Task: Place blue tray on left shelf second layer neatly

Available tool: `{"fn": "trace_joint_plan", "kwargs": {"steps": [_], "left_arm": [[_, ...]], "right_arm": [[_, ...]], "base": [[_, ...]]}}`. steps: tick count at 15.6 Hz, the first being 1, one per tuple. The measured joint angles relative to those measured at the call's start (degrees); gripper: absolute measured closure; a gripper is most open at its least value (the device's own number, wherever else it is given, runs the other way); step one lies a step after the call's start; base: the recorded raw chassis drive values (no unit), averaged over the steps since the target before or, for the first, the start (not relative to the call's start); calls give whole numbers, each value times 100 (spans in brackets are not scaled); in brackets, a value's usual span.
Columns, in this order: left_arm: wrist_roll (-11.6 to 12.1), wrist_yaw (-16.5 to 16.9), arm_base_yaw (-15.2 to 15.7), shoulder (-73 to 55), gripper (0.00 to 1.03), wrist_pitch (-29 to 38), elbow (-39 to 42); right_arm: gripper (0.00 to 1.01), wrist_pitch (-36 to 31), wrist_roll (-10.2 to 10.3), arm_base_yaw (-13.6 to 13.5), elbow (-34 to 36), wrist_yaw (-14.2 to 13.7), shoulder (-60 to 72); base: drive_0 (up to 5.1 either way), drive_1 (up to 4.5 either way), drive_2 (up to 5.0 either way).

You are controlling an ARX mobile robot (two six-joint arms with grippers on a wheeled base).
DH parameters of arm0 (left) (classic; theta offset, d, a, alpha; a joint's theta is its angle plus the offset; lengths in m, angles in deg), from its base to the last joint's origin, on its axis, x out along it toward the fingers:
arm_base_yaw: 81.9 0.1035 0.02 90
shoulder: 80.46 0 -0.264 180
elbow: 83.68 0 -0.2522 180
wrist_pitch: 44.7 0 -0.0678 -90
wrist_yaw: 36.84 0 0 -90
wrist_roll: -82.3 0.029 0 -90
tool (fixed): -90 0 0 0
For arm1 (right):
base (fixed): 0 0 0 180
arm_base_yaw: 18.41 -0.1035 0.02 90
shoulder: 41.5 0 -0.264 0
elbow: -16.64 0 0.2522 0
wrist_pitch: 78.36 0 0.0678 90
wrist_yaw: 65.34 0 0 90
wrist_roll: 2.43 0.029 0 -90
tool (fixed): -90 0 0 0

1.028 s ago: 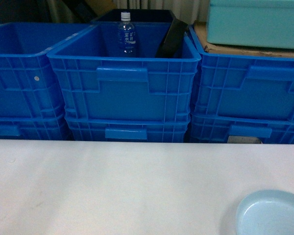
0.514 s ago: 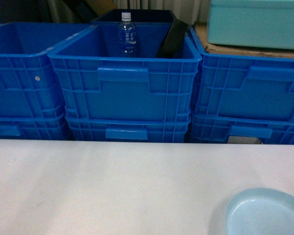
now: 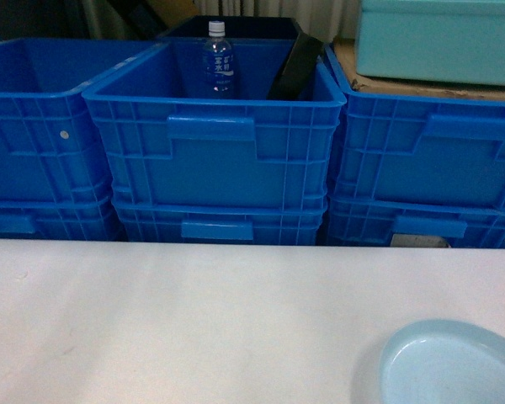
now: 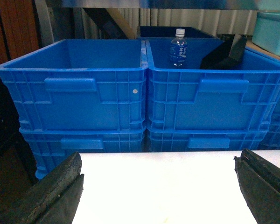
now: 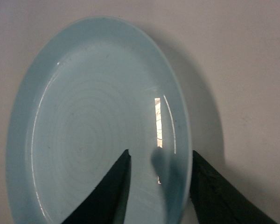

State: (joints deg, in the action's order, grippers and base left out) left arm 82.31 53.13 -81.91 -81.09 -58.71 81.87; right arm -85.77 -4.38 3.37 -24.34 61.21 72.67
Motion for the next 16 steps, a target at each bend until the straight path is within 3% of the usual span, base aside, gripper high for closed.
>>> {"fn": "trace_joint_plan", "kwargs": {"steps": [2,4,5,7,9,12,14,16], "left_arm": [[0,-2,0,0,5,0,0],[2,0,0,0,5,0,0],[0,0,0,0,5,0,0],[0,0,0,0,5,0,0],[0,0,0,0,5,0,0],[0,0,0,0,5,0,0],[0,0,0,0,5,0,0],[0,-2,0,0,5,0,0]], "right_arm": [[80,-35,-229,310,-72,118,278],[100,-46,-291,509,-131,352,439],[99,-39,-280,542,-131,413,444],[99,264,-46,538,-122,400,118],[99,822,286,271,-79,166,-522],[99,964,409,94,-72,157,-916],[99,1058,640,-278,-243,170,-1926],[99,914,708,-638,-599,-13,-3058]], "base": [[0,0,0],[0,0,0],[0,0,0],[0,0,0],[0,0,0],[0,0,0],[0,0,0],[0,0,0]]}}
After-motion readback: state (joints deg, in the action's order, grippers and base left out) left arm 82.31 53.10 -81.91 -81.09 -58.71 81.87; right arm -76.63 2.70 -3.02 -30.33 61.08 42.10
